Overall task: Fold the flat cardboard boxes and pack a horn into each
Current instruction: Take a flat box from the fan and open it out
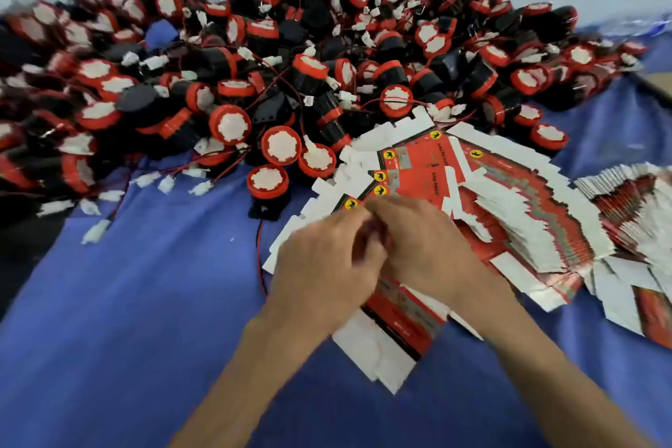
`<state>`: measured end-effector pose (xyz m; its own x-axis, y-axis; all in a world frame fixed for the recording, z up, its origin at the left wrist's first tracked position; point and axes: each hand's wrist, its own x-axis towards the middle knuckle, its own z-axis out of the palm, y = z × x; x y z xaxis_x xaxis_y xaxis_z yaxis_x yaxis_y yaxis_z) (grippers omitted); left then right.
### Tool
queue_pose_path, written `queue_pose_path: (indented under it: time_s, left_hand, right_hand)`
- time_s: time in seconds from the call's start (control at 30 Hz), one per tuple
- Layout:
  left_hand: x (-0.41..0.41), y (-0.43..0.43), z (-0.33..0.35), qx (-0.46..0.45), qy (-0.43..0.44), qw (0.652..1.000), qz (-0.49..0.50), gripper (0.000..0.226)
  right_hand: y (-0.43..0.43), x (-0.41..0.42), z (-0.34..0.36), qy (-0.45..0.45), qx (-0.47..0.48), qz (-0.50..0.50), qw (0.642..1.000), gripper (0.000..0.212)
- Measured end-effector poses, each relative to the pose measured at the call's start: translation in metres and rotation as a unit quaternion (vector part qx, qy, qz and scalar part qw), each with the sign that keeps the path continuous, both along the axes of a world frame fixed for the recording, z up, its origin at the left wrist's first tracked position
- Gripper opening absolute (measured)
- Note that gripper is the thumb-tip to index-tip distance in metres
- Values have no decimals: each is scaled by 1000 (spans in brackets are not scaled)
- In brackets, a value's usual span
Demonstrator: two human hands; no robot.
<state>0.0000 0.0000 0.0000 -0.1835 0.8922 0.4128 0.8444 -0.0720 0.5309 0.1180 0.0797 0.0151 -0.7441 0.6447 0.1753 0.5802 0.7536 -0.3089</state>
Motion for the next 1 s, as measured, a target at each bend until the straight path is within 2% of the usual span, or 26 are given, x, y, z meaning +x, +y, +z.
queue_pose_path:
  time_s: [0.1,0.13,0.2,0.3,0.43,0.6,0.73,0.87,0.93,1.0]
  left_hand:
    - [-16,48,-11,-122,12,991,47,38]
    - [-23,60,-13,-171,15,984,47,42]
    - [-29,70,-24,-203,8,979,30,39]
    - [-28,76,-31,-184,-2,983,11,27]
    - [-27,79,-21,-211,18,977,-3,30]
    - [-21,78,-18,-249,87,964,-35,40]
    - [0,79,-25,-216,53,975,-28,76]
    - [31,96,-27,-176,93,979,45,86]
    - [35,105,-24,-194,87,976,44,95]
    - [31,114,-20,-211,87,973,23,95]
  right_hand:
    - [41,-20,-17,-35,89,-74,993,18]
    - [51,-24,-23,-39,87,-91,991,19]
    - [57,-26,-35,-8,79,-100,992,19]
    - [62,-27,-47,32,103,-92,990,18]
    - [69,-28,-52,56,113,-100,987,19]
    - [92,-32,-52,75,103,-127,984,21]
    - [111,-24,-54,111,85,-112,984,16]
    - [134,-7,-51,132,86,-137,978,13]
    - [141,2,-50,133,83,-145,977,11]
    - [147,12,-49,139,80,-146,976,11]
